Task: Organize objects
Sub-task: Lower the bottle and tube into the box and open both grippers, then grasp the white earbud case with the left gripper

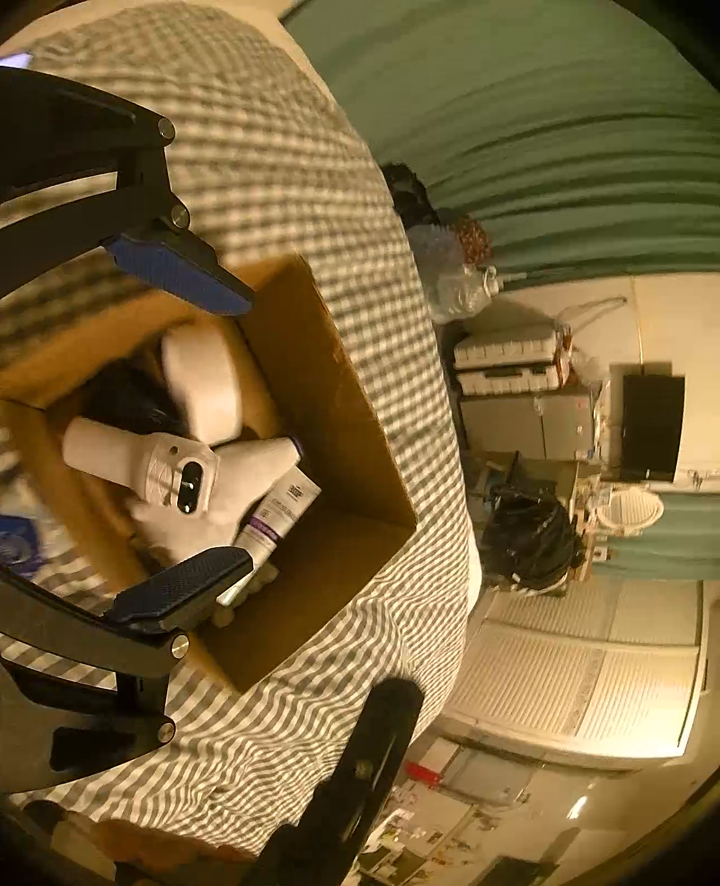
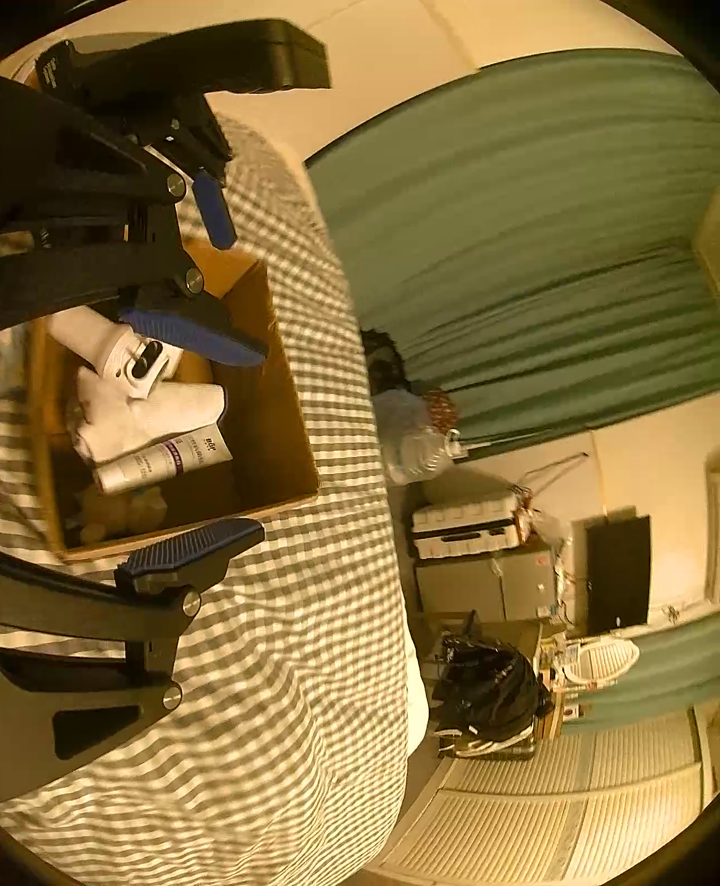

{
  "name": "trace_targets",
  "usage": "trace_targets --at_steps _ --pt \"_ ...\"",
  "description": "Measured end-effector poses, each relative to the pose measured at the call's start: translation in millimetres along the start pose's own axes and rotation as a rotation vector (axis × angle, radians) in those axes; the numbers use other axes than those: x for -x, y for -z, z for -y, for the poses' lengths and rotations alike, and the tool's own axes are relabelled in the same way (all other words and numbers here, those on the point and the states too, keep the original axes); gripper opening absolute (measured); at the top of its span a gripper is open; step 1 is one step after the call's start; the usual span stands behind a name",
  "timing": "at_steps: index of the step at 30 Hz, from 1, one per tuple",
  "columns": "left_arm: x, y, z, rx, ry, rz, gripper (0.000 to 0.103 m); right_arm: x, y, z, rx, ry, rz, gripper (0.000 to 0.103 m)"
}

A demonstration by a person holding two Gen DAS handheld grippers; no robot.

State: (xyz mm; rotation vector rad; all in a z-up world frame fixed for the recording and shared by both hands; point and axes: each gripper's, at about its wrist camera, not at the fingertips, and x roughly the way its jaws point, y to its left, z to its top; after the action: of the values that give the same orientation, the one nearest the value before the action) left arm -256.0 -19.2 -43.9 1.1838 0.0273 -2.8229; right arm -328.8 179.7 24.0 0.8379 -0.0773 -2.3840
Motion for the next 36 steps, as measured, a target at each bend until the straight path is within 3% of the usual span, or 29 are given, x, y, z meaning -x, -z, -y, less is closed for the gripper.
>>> trace_targets --at_steps 9,14,19,25,33,36 --pt "100.9 44.8 -9.4 0.114 -0.092 0.055 0.088 107.4 27.6 -36.5 0.144 0.061 0.012 0.059" --pt "126.5 88.9 0.0 0.173 -0.117 0.041 0.088 150.4 54.6 -59.7 0.252 0.063 -0.010 0.059" --pt "112.2 134.8 23.6 0.143 -0.125 -0.014 0.088 160.1 88.8 -69.7 0.306 0.055 -0.049 0.059" --pt "68.2 184.1 37.3 0.138 -0.098 -0.132 0.088 133.4 130.0 -66.5 0.307 0.040 -0.145 0.059" --pt "32.0 223.5 52.7 0.095 -0.047 -0.250 0.088 98.2 159.4 -50.4 0.270 0.034 -0.227 0.059" --pt "21.4 235.5 61.9 0.054 -0.061 -0.286 0.088 87.0 166.1 -44.9 0.254 0.035 -0.249 0.059"
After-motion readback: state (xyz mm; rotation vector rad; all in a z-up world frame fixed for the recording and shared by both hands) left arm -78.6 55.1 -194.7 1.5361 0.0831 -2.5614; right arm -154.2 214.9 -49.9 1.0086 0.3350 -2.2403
